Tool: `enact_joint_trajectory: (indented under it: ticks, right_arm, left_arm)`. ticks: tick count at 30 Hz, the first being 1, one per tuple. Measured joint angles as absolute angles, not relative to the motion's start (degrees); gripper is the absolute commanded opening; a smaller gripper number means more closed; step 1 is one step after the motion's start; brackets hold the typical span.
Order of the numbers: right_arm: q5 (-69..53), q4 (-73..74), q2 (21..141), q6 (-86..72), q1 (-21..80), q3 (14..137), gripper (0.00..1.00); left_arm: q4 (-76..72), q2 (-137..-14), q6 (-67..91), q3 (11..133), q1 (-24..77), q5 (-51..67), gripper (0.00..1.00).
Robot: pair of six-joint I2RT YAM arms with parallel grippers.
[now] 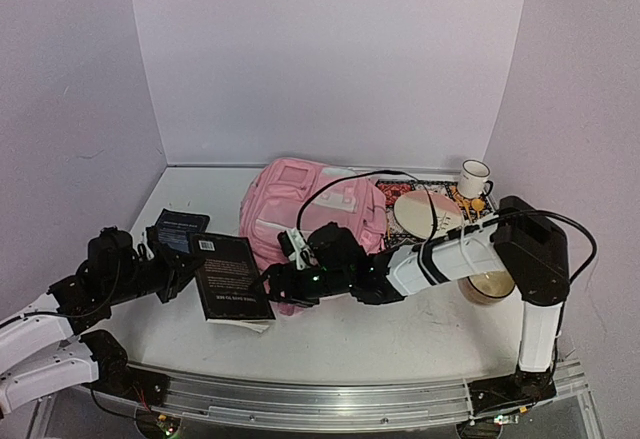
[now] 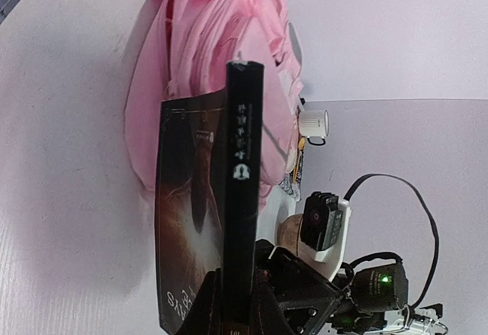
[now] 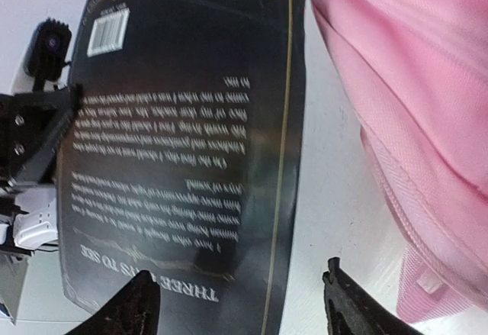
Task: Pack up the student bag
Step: Pick up the book from the center of the board, then pass from the right arm to the left
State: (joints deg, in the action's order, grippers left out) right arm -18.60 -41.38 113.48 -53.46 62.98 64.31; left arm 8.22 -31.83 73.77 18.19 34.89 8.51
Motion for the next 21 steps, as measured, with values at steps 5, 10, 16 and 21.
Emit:
enact_joint_trajectory:
  ticks: [5, 10, 16, 21]
  right_arm:
    - [-18.02, -38.82, 108.39, -49.52, 62.39, 64.3, 0.87]
    - [-21.08, -39.05, 105.72, -48.92, 59.4, 63.89, 0.98]
    - [-24.6, -39.29, 105.45, -49.26, 55.82, 63.88, 0.98]
    - [-27.65, -41.04, 105.45, -49.98, 54.44, 63.9, 0.98]
  left_arm:
    - [9.96, -32.94, 70.0, 23.11, 34.89, 8.34, 0.0]
    - [11.05, -36.17, 66.36, 27.32, 34.89, 10.46, 0.0]
    - [8.62, -40.57, 64.95, 31.44, 34.89, 16.14, 0.0]
    - [4.38, -42.64, 65.82, 32.23, 34.93, 20.44, 0.0]
